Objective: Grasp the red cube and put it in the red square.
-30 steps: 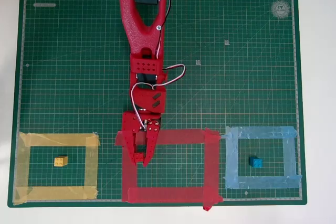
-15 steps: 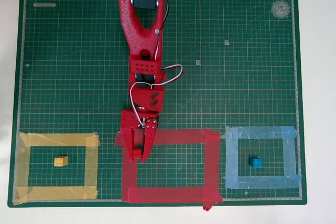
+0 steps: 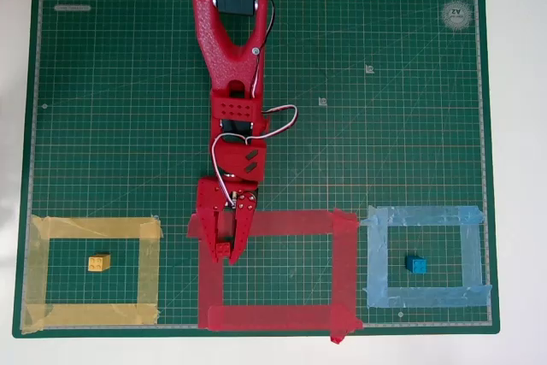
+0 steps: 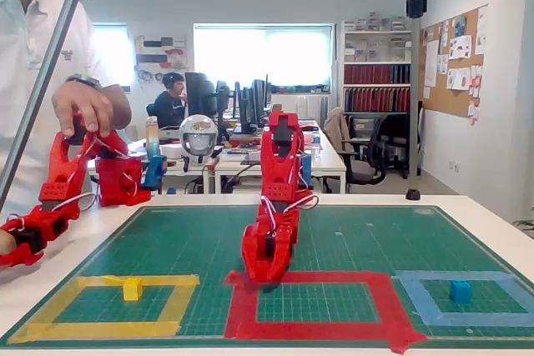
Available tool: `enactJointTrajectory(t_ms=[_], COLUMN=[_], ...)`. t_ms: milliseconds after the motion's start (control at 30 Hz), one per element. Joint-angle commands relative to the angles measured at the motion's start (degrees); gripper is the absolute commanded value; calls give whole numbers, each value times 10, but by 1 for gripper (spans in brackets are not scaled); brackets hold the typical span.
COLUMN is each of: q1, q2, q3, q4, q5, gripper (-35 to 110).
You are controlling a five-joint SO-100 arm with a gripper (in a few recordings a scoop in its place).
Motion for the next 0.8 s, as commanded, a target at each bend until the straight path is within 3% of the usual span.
enactJointTrajectory(t_ms=[0, 433, 767], q1=[2, 0, -8], q2=[14, 14, 49], q3=[9, 12, 11], q4=[-28, -28, -30], q5=[-18, -40, 11], gripper=[8, 13, 14])
